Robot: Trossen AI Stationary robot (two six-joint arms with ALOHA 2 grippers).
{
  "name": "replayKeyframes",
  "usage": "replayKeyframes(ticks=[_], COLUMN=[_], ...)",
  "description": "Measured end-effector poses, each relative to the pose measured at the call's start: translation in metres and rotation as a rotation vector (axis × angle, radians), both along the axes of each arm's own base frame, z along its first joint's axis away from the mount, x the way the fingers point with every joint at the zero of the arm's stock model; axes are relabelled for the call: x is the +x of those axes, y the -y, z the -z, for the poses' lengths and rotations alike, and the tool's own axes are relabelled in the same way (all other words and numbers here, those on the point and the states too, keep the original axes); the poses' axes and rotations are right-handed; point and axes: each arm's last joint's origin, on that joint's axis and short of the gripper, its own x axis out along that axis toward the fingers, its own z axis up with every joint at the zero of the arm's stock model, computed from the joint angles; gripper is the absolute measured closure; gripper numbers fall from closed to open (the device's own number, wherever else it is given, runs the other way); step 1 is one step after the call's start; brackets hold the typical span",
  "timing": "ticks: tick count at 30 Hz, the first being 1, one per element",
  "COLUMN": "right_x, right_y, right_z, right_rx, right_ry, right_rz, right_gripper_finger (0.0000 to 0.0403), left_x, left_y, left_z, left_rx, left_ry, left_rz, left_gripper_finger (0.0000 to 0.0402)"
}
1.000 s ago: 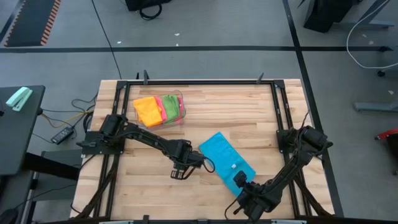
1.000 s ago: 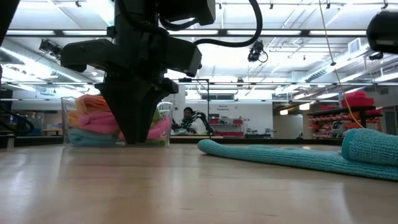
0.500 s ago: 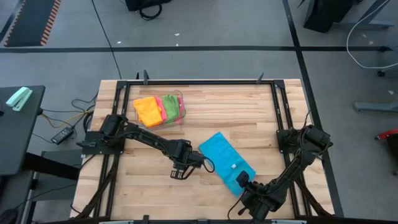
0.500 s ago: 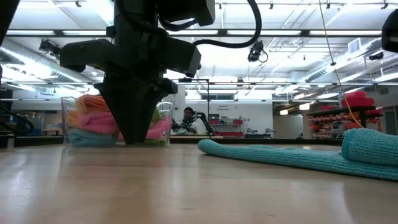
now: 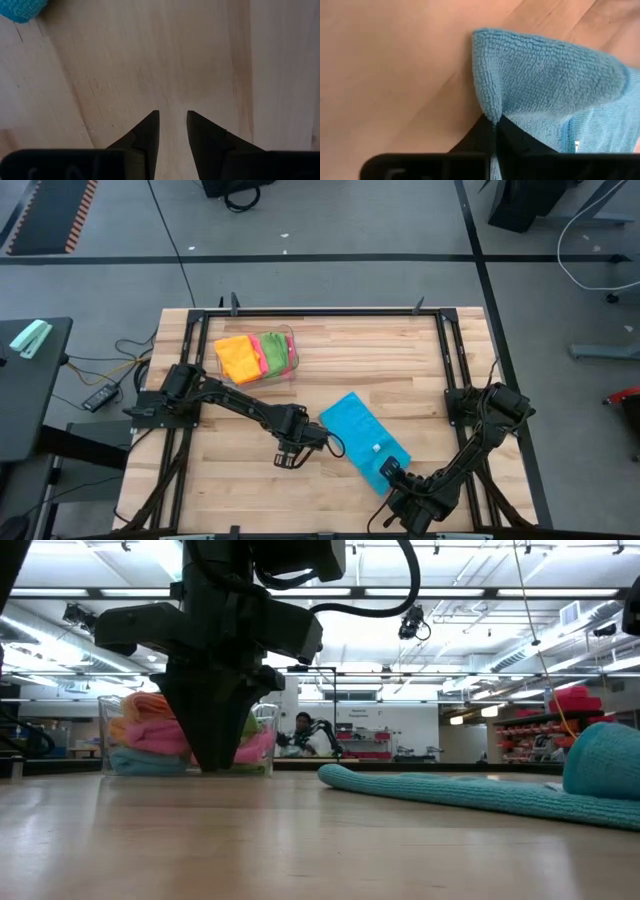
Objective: Fold microfiber towels
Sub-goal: Fold the blue microfiber towel
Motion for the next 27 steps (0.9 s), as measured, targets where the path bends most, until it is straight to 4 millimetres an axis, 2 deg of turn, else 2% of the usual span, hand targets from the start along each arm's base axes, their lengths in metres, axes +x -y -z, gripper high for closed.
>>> replayKeyframes(ticks=[4, 7, 11, 18, 23, 27], right_x=[0.002, 0.002, 0.007, 0.008, 0.003, 0.001], right_y=[-0.001, 0.002, 0.008, 0.016, 0.009, -0.001], right_z=[-0.006, -0.018, -0.044, -0.072, -0.086, -0.099], right_rx=[0.009, 0.034, 0.194, 0.484, 0.685, 0.751], right_ry=[0.006, 0.007, -0.027, -0.204, -0.341, -0.406], right_rz=[0.003, 0.015, 0.056, 0.111, 0.181, 0.172], right_gripper_finger=[0.0395, 0.0397, 0.0398, 0.04, 0.04, 0.04], left_x=[0.0, 0.0, 0.001, 0.002, 0.002, 0.002], left_y=[0.0, 0.0, 0.002, 0.004, 0.003, 0.003], left_z=[0.0, 0.0, 0.0, 0.0, 0.0, 0.0], left_rx=[-0.001, -0.002, -0.006, -0.009, -0.008, -0.008], left_ry=[0.0, 0.003, 0.016, 0.029, 0.029, 0.029], left_rz=[-0.004, -0.007, -0.002, 0.003, 0.011, 0.013], left_gripper_finger=[0.0294, 0.0294, 0.0294, 0.0294, 0.0294, 0.0294])
